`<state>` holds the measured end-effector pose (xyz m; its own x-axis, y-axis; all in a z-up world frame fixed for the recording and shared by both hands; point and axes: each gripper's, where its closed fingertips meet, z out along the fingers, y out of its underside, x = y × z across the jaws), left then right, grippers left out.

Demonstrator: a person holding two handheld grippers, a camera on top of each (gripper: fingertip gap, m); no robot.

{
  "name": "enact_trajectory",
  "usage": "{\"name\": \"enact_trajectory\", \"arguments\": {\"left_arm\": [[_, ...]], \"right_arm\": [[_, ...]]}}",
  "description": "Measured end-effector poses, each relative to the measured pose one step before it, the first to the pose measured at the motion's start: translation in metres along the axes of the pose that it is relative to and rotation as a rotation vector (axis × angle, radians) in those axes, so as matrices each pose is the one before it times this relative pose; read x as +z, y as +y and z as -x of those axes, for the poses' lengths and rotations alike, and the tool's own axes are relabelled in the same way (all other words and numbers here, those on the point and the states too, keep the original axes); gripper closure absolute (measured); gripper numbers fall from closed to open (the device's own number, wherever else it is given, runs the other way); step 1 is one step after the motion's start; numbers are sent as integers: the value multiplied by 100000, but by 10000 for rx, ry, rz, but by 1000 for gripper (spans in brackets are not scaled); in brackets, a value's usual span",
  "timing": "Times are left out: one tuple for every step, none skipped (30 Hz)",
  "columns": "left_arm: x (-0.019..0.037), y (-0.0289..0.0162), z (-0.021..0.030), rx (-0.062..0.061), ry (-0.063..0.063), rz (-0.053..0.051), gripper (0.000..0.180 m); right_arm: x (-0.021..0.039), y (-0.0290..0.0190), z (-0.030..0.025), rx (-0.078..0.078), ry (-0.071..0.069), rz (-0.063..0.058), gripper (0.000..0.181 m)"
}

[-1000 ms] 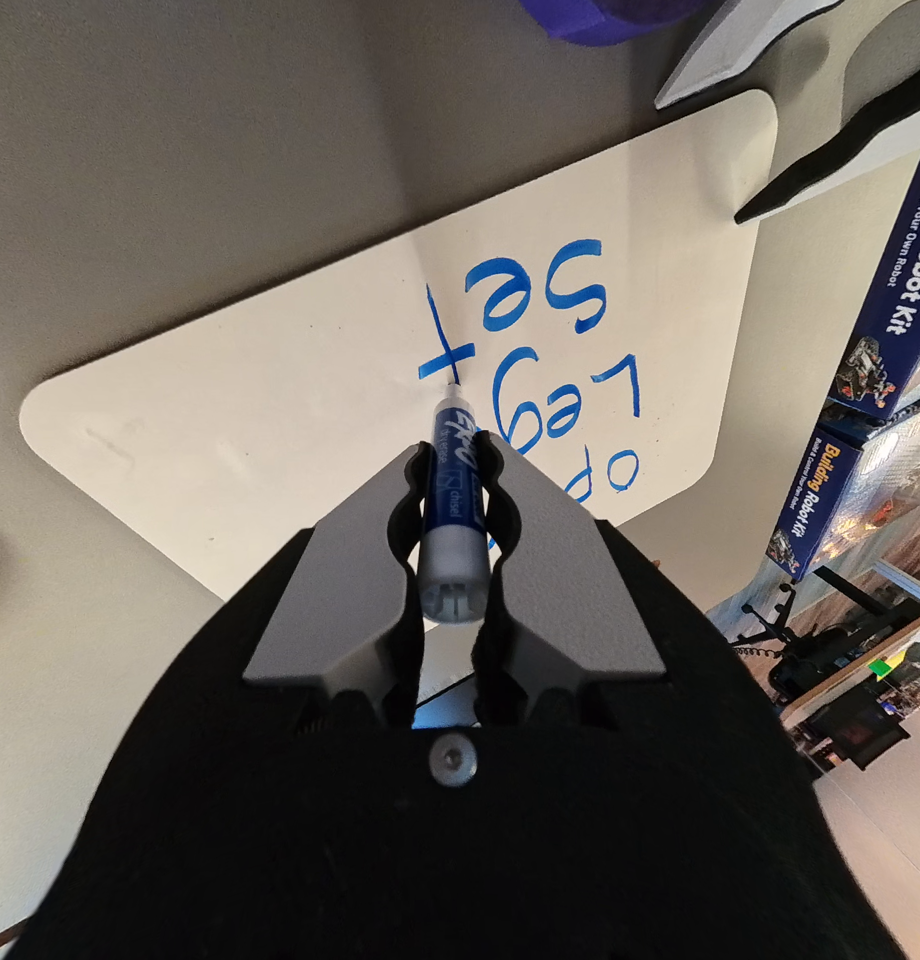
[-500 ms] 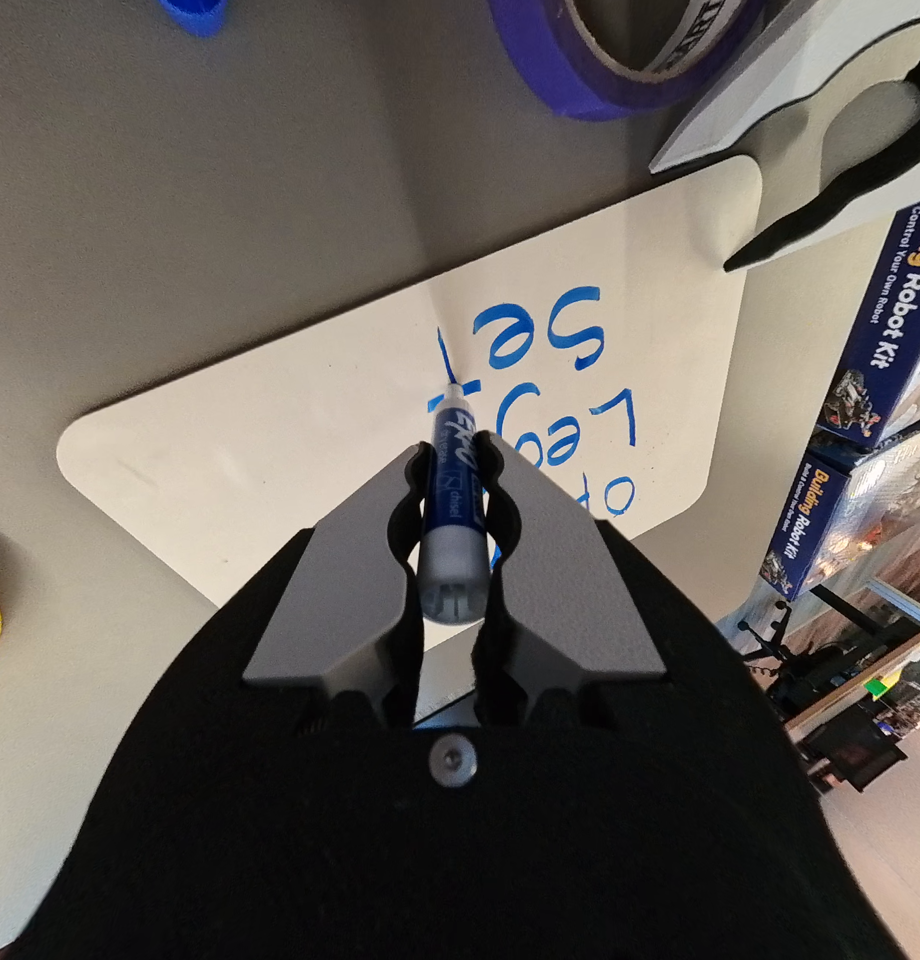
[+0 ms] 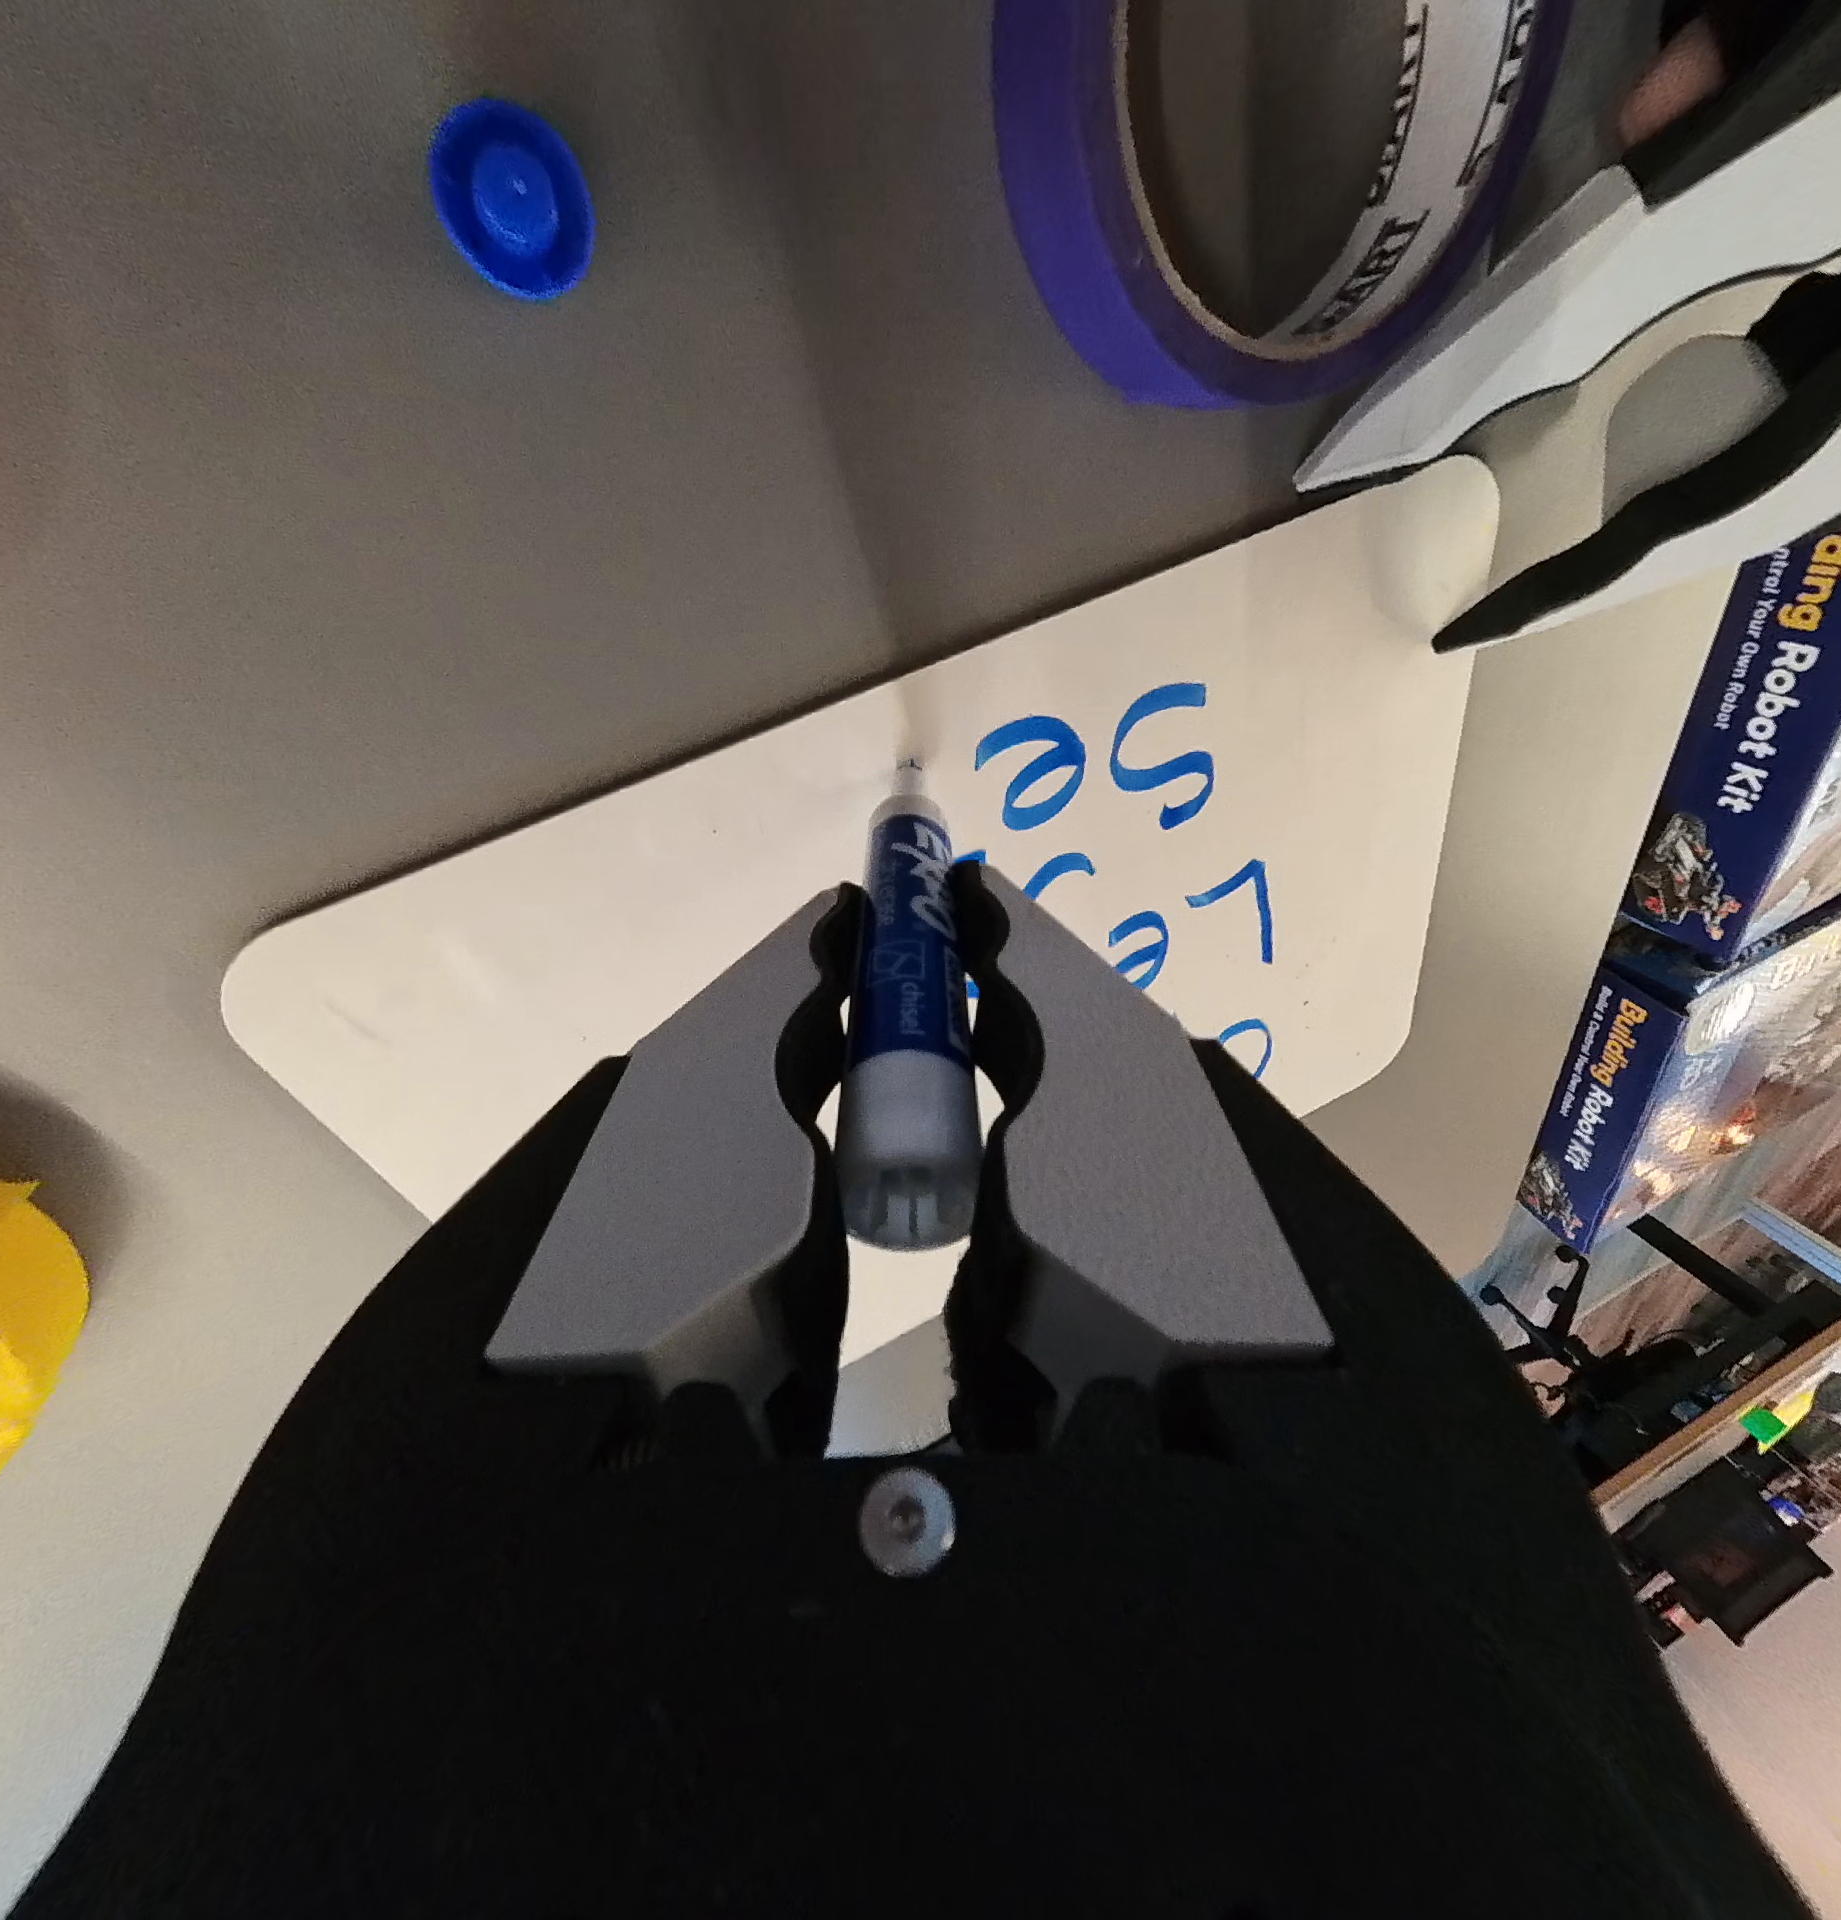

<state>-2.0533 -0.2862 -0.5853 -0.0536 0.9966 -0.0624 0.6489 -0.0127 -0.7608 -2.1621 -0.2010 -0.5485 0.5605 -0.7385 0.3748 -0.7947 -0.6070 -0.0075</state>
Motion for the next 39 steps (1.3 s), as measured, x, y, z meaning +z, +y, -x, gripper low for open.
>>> {"name": "enact_trajectory", "arguments": {"left_arm": [[0, 0, 0, 0, 0, 0, 114], [0, 0, 0, 0, 0, 0, 114], [0, 0, 0, 0, 0, 0, 114], [7, -6, -1, 0, 0, 0, 114], [0, 0, 2, 1, -1, 0, 114], [-1, 0, -4, 3, -3, 0, 114], [0, 0, 3, 1, -1, 0, 114], [1, 0, 6, -2, 1, 0, 114], [8, -6, 4, -4, 2, 0, 113], [-1, 1, 2, 1, -1, 1, 113], [8, -7, -3, -3, 0, 0, 114], [1, 0, 13, -3, -4, 0, 114], [7, -7, 7, 6, -10, 0, 113], [0, 0, -1, -3, -1, 0, 113], [8, -6, 8, -2, 0, 1, 113], [1, 1, 7, -3, 1, 0, 114], [7, -7, -3, 3, -4, 0, 113], [0, 0, 4, 1, -2, 0, 113], [9, -7, 7, -1, 1, 0, 113], [9, -7, 6, -2, 2, 0, 113], [1, -1, -3, -1, 1, -1, 114], [9, -7, 9, 0, 1, -1, 114], [8, -7, -1, 0, 0, 0, 114], [1, 0, 10, 0, 0, 0, 114], [8, -7, 2, 1, -1, 0, 114], [8, -7, 4, 2, -2, 0, 113], [0, 0, 1, 0, -1, 0, 113], [9, -7, 11, 1, -1, 0, 113], [8, -6, 1, 0, -1, 0, 113], [7, -6, 3, 0, -2, 0, 113], [0, 0, 7, 1, -4, 0, 114], [8, -6, 7, 2, -4, 0, 114], [9, -7, 12, 1, -1, 0, 114], [15, 2, 7, -1, 1, 0, 113], [8, -6, -2, -1, 1, 0, 113], [1, 0, 10, 0, 0, 0, 113], [9, -7, 9, 0, 0, 0, 113], [8, -6, -2, -1, 1, 0, 113], [9, -6, 15, -2, 2, 0, 114]], "right_arm": [[-8, -38, 5, 4, 12, 1, 163], [5, 10, -10, 26, 6, 4, 163], [-10, 19, -4, 30, 18, -2, 163], [-40, 56, -14, 68, 54, 17, 163], [-215, 211, -187, 271, 164, 52, 163], [-556, 271, -416, 572, 274, 14, 163], [-883, 117, -519, 837, 368, -80, 163], [-993, 131, -490, 962, 452, -58, 163], [-840, 485, -318, 1046, 485, 191, 163], [-535, 995, 191, 1024, 304, 564, 163], [-264, 1212, 593, 901, 176, 714, 163], [-96, 836, 697, 784, 179, 549, 163], [36, 386, 952, 685, -21, 345, 163], [126, 194, 749, 622, 24, 286, 163], [195, 157, 462, 605, 76, 290, 163], [223, 71, 479, 533, -72, 228, 163], [126, -84, 126, 460, 43, 117, 163], [38, -173, 85, 421, -46, 80, 163], [3, -191, 26, 374, -64, 73, 163], [-9, -62, -63, 324, -11, 146, 163], [-5, 21, -178, 242, 80, 137, 163], [35, 54, -101, 228, 28, 114, 163], [62, 40, -43, 245, -1, 99, 163], [41, -104, -67, 207, 49, -5, 163], [37, -140, -23, 185, 35, -22, 163], [39, -124, -73, 191, 72, 2, 163], [62, -140, -25, 185, 53, -19, 163], [102, -92, 32, 202, 42, -14, 163], [122, -27, 40, 216, 61, 15, 163], [108, -35, 33, 193, 87, -10, 163], [95, -2, 124, 197, 37, 12, 163], [92, 33, 170, 181, 20, 6, 163], [122, 136, 97, 144, 52, 35, 163], [157, 233, 116, 93, -1, 85, 163], [164, 224, 21, 63, 9, 92, 163], [128, 117, -25, 2, 14, 46, 163], [69, -27, -19, -28, -5, 3, 163], [32, -99, -78, -5, 8, -13, 163], [22, -109, -50, -14, 2, -10, 163]]}}
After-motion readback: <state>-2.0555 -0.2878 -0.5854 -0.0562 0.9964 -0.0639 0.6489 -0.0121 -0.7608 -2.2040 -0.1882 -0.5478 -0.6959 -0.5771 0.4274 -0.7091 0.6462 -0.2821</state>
